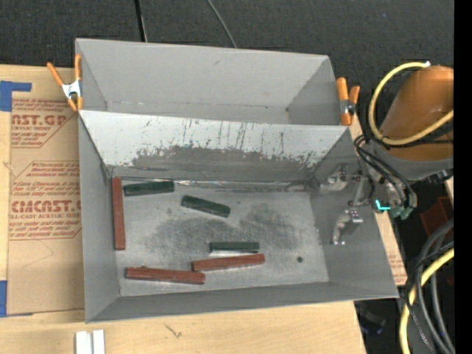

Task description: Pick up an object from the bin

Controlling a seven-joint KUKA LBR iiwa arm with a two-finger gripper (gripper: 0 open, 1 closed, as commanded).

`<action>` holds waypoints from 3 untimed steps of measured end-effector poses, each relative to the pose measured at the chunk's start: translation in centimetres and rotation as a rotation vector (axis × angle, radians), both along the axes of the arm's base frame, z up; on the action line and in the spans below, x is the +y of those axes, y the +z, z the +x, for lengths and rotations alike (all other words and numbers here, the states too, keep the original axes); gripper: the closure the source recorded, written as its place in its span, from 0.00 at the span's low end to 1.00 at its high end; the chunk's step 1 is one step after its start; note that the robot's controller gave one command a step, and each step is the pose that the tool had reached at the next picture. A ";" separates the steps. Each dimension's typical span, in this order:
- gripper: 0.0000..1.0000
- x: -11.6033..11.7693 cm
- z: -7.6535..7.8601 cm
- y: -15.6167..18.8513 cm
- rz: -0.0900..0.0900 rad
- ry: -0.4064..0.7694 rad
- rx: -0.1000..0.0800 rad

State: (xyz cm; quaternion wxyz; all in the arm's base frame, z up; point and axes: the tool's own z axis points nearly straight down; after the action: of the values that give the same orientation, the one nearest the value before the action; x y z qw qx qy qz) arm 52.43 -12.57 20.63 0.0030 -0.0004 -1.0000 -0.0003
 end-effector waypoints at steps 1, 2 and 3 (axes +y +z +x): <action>0.00 0.1 0.2 0.4 -0.001 0.001 -0.007; 0.00 1.4 -1.3 -4.4 -0.003 0.032 -0.014; 0.00 5.6 -2.8 -10.6 -0.002 0.092 -0.011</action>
Offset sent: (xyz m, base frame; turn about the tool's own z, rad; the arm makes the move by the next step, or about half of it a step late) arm -0.0427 0.0399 -0.1363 -0.0918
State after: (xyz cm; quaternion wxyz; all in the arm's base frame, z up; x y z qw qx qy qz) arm 49.62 -7.01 10.04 -0.0024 0.0458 -0.9989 0.0007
